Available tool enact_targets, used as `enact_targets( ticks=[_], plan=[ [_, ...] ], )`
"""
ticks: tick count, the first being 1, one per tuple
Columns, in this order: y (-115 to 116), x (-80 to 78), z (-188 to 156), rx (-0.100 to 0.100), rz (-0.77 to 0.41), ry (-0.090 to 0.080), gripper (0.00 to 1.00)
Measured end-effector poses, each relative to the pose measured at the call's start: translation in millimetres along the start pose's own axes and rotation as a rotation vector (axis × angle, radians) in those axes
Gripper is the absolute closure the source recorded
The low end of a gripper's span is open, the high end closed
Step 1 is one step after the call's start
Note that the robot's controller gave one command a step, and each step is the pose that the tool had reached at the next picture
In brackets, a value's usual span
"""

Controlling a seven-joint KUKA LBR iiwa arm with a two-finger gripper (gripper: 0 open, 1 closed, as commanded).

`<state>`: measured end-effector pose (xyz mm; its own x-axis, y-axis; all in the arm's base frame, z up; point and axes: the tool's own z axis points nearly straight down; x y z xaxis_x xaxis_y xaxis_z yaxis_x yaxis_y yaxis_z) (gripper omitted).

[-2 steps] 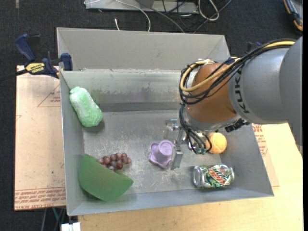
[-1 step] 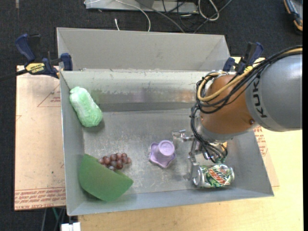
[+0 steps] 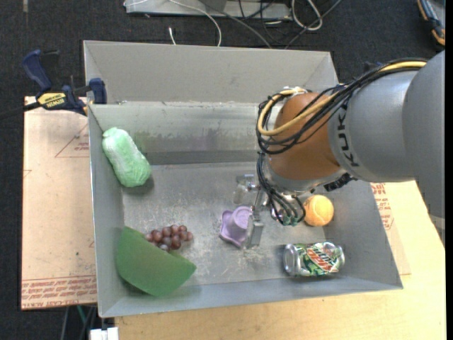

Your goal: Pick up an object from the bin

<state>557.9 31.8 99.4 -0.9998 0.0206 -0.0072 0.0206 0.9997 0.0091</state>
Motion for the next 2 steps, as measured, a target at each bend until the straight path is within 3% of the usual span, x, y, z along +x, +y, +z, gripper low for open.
enact_targets(
  ticks=[1, 2],
  plan=[
    [-6.9, 2.6, 2.9, 0.002, -0.021, 0.0, 0.0],
    [-6.2, 5.3, 16.5, 0.001, -0.514, -0.001, 0.0]
  ],
)
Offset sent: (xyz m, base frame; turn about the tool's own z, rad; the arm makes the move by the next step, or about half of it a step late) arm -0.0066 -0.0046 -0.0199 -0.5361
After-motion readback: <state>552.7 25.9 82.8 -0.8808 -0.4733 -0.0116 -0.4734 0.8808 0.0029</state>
